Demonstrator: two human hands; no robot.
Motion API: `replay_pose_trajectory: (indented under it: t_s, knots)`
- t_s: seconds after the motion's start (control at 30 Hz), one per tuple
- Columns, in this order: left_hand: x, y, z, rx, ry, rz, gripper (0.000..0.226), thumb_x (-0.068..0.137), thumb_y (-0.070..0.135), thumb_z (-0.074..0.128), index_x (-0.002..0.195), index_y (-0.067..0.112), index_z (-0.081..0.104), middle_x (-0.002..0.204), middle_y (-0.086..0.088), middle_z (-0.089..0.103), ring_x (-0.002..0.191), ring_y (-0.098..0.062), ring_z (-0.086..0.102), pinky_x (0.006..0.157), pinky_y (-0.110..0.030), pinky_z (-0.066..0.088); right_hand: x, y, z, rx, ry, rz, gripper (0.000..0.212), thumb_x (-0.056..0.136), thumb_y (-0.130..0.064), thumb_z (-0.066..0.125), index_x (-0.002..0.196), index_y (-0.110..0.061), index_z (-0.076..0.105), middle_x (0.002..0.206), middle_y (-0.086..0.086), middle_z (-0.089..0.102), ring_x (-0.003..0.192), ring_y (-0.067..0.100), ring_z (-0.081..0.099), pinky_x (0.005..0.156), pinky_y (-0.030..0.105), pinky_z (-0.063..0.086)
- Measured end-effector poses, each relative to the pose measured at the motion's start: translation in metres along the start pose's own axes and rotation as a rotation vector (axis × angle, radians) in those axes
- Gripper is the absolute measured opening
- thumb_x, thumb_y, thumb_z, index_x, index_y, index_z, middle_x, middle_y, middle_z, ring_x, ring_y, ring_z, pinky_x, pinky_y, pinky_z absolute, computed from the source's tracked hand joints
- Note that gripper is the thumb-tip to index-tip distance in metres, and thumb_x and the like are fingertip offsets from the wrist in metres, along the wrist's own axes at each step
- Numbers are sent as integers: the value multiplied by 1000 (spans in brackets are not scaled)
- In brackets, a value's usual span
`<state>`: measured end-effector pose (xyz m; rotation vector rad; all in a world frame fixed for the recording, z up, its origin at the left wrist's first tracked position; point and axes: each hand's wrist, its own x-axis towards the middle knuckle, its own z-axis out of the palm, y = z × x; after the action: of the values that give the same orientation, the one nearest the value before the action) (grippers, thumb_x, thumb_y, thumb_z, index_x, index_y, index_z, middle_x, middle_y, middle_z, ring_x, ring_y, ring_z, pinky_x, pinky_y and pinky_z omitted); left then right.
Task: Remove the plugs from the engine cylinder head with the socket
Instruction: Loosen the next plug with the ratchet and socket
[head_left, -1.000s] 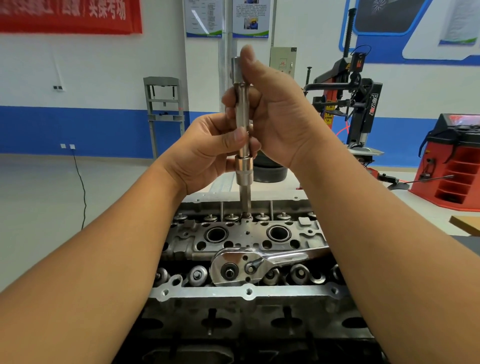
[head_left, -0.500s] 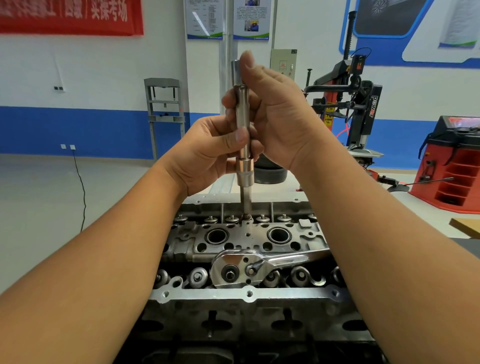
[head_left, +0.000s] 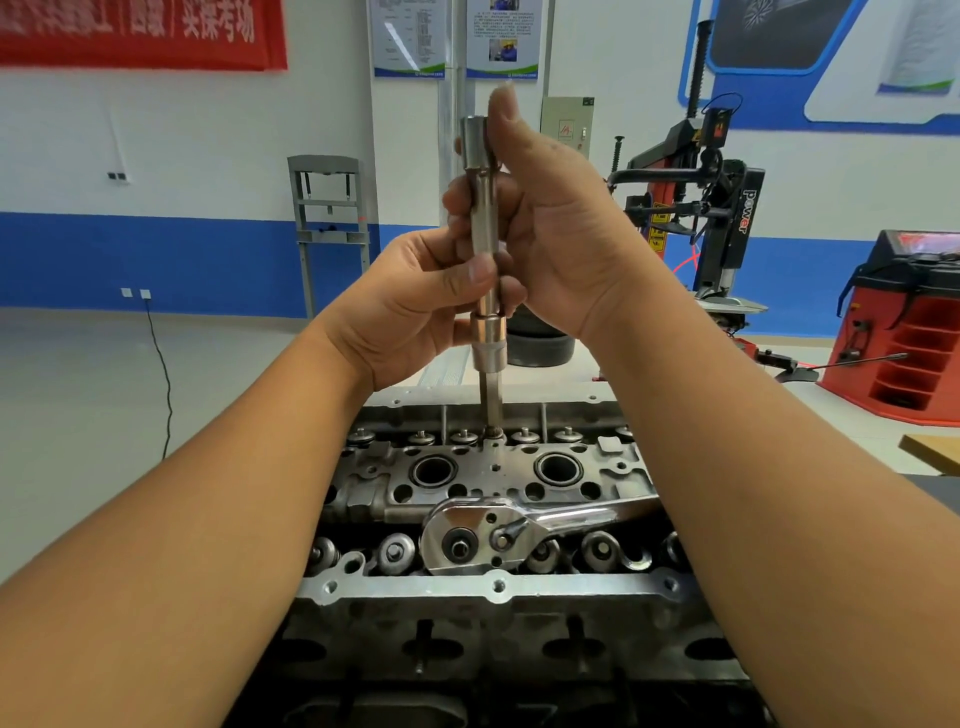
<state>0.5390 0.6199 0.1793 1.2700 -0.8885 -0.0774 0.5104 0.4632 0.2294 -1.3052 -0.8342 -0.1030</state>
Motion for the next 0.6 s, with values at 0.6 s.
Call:
replay_pose_trajectory:
  t_s: [0.6]
  knots:
    - [-1,2,-2,-23,-11,-6,45,69,38,94,101,12,76,89,-4,75,87,-17,73,73,-34,58,2,1,-2,8,-31,-41,21,104,-28,58,91,-12,59,76,5,67,68,22,58,62,32,51]
